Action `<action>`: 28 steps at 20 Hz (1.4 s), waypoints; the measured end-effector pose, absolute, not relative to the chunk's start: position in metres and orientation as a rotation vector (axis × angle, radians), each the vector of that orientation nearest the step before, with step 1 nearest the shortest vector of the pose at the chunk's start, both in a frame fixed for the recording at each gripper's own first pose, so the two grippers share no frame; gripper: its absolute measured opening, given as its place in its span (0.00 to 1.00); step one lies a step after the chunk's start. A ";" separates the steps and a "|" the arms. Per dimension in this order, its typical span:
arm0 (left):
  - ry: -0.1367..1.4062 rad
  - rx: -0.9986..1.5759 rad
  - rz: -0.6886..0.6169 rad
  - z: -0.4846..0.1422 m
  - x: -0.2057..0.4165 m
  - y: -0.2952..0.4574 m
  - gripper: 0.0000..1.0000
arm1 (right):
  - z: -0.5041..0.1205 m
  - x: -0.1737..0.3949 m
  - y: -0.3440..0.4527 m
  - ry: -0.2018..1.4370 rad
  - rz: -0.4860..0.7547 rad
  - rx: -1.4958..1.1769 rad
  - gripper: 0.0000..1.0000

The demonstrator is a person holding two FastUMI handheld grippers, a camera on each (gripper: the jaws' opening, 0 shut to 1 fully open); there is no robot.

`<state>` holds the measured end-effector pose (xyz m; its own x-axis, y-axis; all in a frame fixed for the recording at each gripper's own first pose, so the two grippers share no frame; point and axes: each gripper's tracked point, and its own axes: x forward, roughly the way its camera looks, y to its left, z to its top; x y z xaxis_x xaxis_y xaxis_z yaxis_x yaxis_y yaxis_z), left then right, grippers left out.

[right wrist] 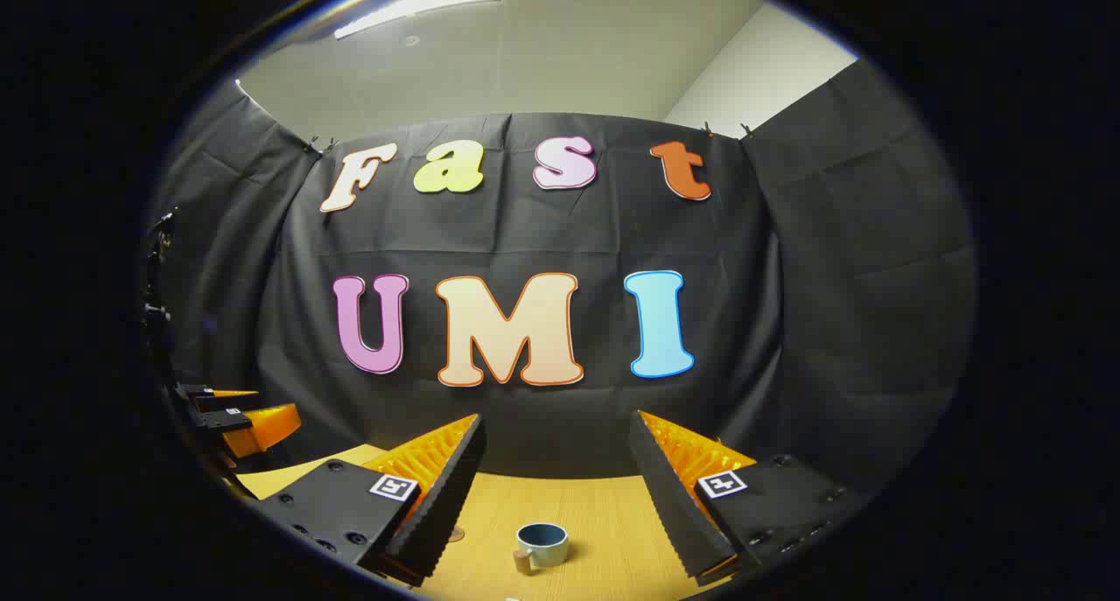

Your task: Put the toothbrush and toothpaste on the desktop into the cup, then pick up the cup and place it on the coaster on the desktop.

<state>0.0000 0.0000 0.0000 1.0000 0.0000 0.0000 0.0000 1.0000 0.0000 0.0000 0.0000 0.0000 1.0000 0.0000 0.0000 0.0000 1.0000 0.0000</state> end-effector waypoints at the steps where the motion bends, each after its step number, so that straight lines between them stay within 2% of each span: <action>1: -0.002 0.002 0.001 0.000 0.001 -0.001 0.94 | -0.002 0.000 0.000 0.003 0.003 0.000 1.00; 17: 0.013 0.011 0.005 -0.005 0.004 -0.001 0.94 | -0.032 0.007 0.009 0.087 0.043 -0.026 1.00; 28: 0.016 0.019 0.053 -0.006 0.001 0.017 0.94 | -0.160 -0.004 0.013 0.441 0.075 -0.003 1.00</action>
<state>0.0011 0.0168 -0.0059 0.9984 0.0536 -0.0157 -0.0533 0.9984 0.0196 -0.0044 0.0132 -0.1597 0.9015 0.0719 -0.4268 -0.0732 0.9972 0.0133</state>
